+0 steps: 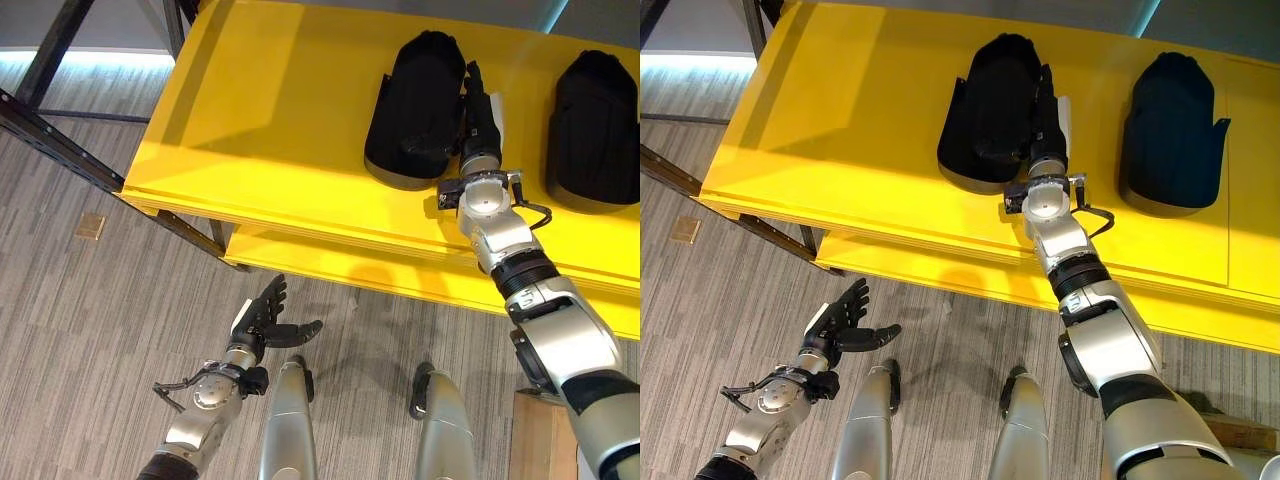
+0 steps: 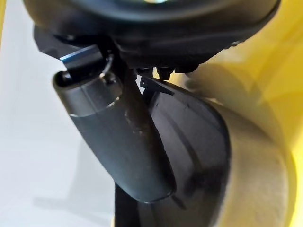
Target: Move parts from the plastic box to the shelf.
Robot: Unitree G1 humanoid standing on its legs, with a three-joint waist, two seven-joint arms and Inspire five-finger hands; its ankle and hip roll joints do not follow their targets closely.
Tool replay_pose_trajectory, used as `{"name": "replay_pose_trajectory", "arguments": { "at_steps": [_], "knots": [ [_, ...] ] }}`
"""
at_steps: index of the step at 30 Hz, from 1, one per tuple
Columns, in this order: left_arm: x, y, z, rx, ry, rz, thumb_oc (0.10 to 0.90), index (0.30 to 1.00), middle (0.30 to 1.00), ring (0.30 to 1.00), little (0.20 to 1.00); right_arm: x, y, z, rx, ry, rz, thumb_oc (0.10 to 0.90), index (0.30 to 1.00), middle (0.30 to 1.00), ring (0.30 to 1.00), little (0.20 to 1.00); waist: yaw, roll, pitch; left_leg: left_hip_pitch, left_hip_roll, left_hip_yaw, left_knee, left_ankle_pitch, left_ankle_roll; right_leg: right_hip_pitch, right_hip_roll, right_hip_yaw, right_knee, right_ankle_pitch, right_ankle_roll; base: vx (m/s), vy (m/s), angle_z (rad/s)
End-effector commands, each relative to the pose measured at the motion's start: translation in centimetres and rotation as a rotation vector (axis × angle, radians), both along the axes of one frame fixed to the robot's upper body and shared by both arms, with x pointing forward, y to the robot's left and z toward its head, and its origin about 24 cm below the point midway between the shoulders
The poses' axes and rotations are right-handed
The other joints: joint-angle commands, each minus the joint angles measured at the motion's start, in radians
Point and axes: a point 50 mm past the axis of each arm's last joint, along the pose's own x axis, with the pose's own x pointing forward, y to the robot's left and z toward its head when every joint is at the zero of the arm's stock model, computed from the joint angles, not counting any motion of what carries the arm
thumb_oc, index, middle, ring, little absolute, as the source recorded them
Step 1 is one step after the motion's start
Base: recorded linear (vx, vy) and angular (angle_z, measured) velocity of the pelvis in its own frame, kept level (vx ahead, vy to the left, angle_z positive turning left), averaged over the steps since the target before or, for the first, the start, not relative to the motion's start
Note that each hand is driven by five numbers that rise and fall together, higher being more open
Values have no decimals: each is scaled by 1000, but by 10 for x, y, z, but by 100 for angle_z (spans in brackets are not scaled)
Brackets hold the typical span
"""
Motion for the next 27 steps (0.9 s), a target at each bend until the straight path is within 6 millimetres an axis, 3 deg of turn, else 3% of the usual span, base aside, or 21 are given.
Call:
{"name": "replay_pose_trajectory", "arguments": {
  "at_steps": [1, 12, 13, 15, 16, 17, 18, 19, 20, 21, 23, 24, 25, 27],
  "knots": [
    [9, -2, 44, -20, -219, -63, 900, 1000, 1000, 1000, 1000, -3, 6, 66, -76, -193, -3, 900, 1000, 1000, 1000, 1000, 26, -12, -51, -16, -3, -51, -51, 61, 54, 41, 1, 18, -64, 67, -11, 0, 0, 0],
    [8, 1, 44, -17, -219, -65, 900, 1000, 1000, 1000, 1000, -4, 0, 72, -146, -200, -31, 900, 1000, 1000, 1000, 1000, 26, -10, -46, -27, 0, -57, -54, 74, 49, 27, 4, 15, -54, 66, -13, 6, -2, 0],
    [7, 1, 43, -17, -217, -65, 900, 1000, 1000, 1000, 1000, -3, -1, 71, -151, -197, -32, 900, 1000, 1000, 1000, 1000, 27, -10, -47, -14, 2, -59, -48, 45, 43, 38, 6, 19, -44, 39, -6, 61, -26, 0],
    [7, 2, 44, -14, -220, -65, 900, 1000, 1000, 1000, 1000, -4, -2, 73, -165, -199, -39, 900, 1000, 1000, 1000, 1000, 28, -10, -44, -28, 1, -58, -57, 77, 48, 27, 6, 15, -54, 66, -14, 0, 0, 0],
    [7, 2, 44, -15, -219, -66, 900, 1000, 1000, 1000, 1000, -4, -2, 73, -172, -197, -41, 900, 1000, 1000, 1000, 1000, 28, -11, -46, -17, 4, -61, -49, 49, 42, 36, 7, 18, -45, 40, -7, -94, -3, 0],
    [7, 1, 44, -15, -221, -67, 900, 1000, 1000, 1000, 1000, -4, -3, 74, -173, -204, -43, 900, 1000, 1000, 1000, 1000, 27, -10, -43, -31, 1, -61, -55, 78, 48, 24, 6, 15, -52, 66, -14, 71, -18, 0],
    [7, 2, 44, -15, -219, -67, 900, 1000, 1000, 1000, 1000, -4, -3, 74, -173, -202, -42, 900, 1000, 1000, 1000, 1000, 28, -10, -45, -20, 3, -63, -47, 50, 42, 34, 7, 18, -43, 40, -7, -95, -3, 0],
    [7, 2, 44, -13, -220, -64, 900, 1000, 1000, 1000, 1000, -4, -4, 75, -178, -204, -48, 900, 1000, 1000, 1000, 1000, 27, -11, -42, -32, 2, -61, -52, 77, 47, 20, 6, 16, -47, 64, -16, 70, -18, 2],
    [7, 2, 44, -13, -218, -64, 900, 1000, 1000, 1000, 1000, -4, -4, 74, -178, -202, -48, 900, 1000, 1000, 1000, 1000, 27, -11, -45, -21, 3, -63, -44, 49, 41, 29, 7, 19, -38, 38, -8, -97, -4, 1],
    [7, 3, 44, -12, -220, -61, 900, 1000, 1000, 1000, 1000, -4, -5, 74, -186, -203, -53, 900, 1000, 1000, 1000, 1000, 27, -11, -44, -36, 3, -61, -50, 78, 46, 16, 6, 15, -46, 64, -15, 0, 0, 0],
    [6, 4, 43, -13, -217, -58, 900, 1000, 1000, 1000, 1000, -4, -5, 76, -195, -207, -54, 900, 1000, 1000, 1000, 1000, 26, -11, -45, -38, 4, -62, -49, 78, 47, 12, 6, 15, -44, 64, -15, -5, -3, 1],
    [6, 4, 43, -13, -215, -57, 900, 1000, 1000, 1000, 1000, -4, -5, 75, -195, -205, -54, 900, 1000, 1000, 1000, 1000, 27, -11, -48, -27, 6, -65, -42, 49, 41, 22, 7, 18, -34, 39, -8, 0, 0, 0],
    [6, 4, 43, -12, -217, -58, 900, 1000, 1000, 1000, 1000, -5, -7, 77, -204, -211, -61, 900, 1000, 1000, 1000, 1000, 26, -13, -46, -39, 5, -63, -51, 80, 46, 12, 6, 14, -47, 66, -15, 77, -17, 0],
    [6, 5, 43, -11, -218, -58, 900, 1000, 1000, 1000, 1000, -5, -7, 77, -208, -212, -65, 900, 1000, 1000, 1000, 1000, 26, -14, -50, -29, 6, -65, -45, 52, 40, 18, 8, 17, -36, 41, -7, 39, -7, 0]
  ]
}}
